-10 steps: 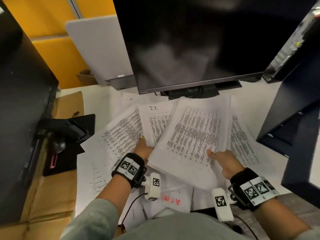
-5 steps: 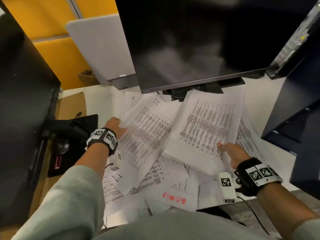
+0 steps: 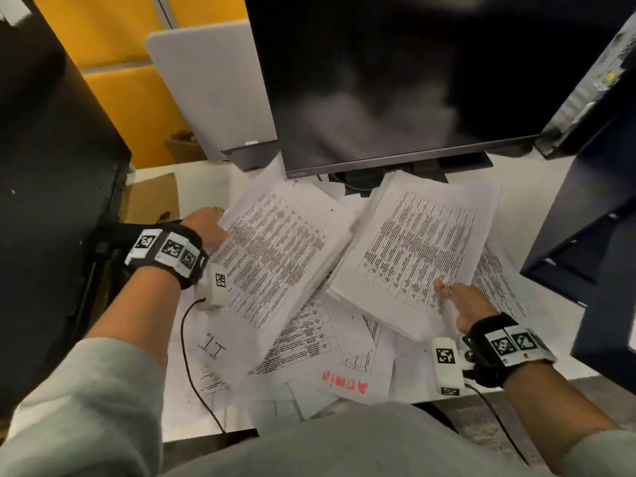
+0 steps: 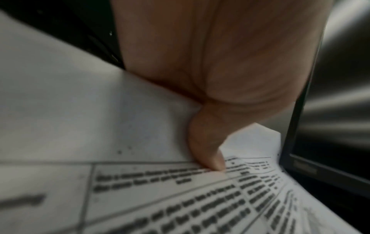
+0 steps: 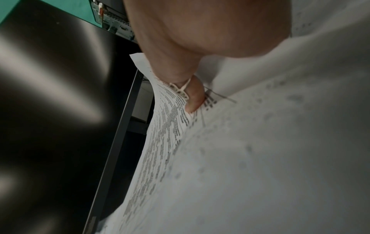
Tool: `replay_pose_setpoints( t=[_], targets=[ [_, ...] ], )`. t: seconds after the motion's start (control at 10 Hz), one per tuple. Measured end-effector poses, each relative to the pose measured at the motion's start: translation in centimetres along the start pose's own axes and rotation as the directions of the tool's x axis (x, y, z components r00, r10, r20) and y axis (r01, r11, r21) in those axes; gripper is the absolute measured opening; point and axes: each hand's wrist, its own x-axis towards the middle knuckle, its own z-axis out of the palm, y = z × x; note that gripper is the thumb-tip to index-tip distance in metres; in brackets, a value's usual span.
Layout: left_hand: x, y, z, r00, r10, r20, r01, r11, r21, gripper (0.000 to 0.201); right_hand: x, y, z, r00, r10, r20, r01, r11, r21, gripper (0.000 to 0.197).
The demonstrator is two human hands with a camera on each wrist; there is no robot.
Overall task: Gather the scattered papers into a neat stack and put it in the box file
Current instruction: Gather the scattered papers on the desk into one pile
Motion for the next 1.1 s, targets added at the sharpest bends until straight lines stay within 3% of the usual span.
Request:
replay_pose_setpoints(
  t=[0.2,0.3,0.4,0.5,0.6,0.7,0.8,0.9,1.0,1.1],
  targets=[
    [-0.5,-0.4,3.0,0.983,-0.038,0.182,0.024,0.996,0.08,0.041,0.0,-0.4,-0.3,0.998,0.047,0.038,-0.045,0.997,-0.058,0.049],
    [-0.8,-1.1,4.6,0.978,-0.049,0.205,0.035,0.997,0.071,0.05,-0.3,-0.4,-0.7,0.994,0.085,0.068,-0.083,0.996,-0.024,0.054],
    [-1.3,-1.0,6.2,0.984,0.054,0.169,-0.057,0.998,0.013,0.056,0.2,0.0,-0.5,0.993,0.09,0.07,-0.09,0.996,-0.004,0.052],
    [-2.2,-0.7,7.6,0.983,0.111,0.146,-0.11,0.994,-0.017,0.071,-1.0,-0.7,-0.3,0.995,0.102,0.019,-0.097,0.982,-0.164,0.059],
    [-3.0,-0.4,8.2,0.969,0.106,0.224,-0.126,0.989,0.079,0.085,0.4,-0.2,-0.4,0.998,0.059,0.031,-0.053,0.984,-0.17,0.053],
    [-3.0,0.0,7.9,0.973,0.061,0.223,-0.109,0.972,0.21,0.083,0.2,-0.2,-0.3,0.998,0.063,0.028,-0.054,0.969,-0.242,0.056],
    [-2.9,0.9,6.0,0.985,0.037,0.168,-0.067,0.982,0.176,0.071,0.8,-0.1,-0.1,0.999,0.042,0.03,-0.037,0.987,-0.157,0.042],
    [-2.8,1.4,3.9,0.968,0.028,0.247,0.019,0.982,-0.188,0.051,0.6,-0.2,-0.2,0.998,0.064,0.014,-0.061,0.987,-0.148,0.063],
    [-2.8,1.9,3.9,0.952,0.029,0.304,0.078,0.939,-0.334,0.051,1.5,0.8,-0.7,0.994,0.066,0.084,-0.068,0.997,0.021,0.053],
    [-3.4,3.9,5.9,0.963,-0.002,0.27,0.106,0.922,-0.372,0.062,3.2,2.0,-1.1,0.992,0.019,0.123,-0.03,0.996,0.086,0.059]
  ],
)
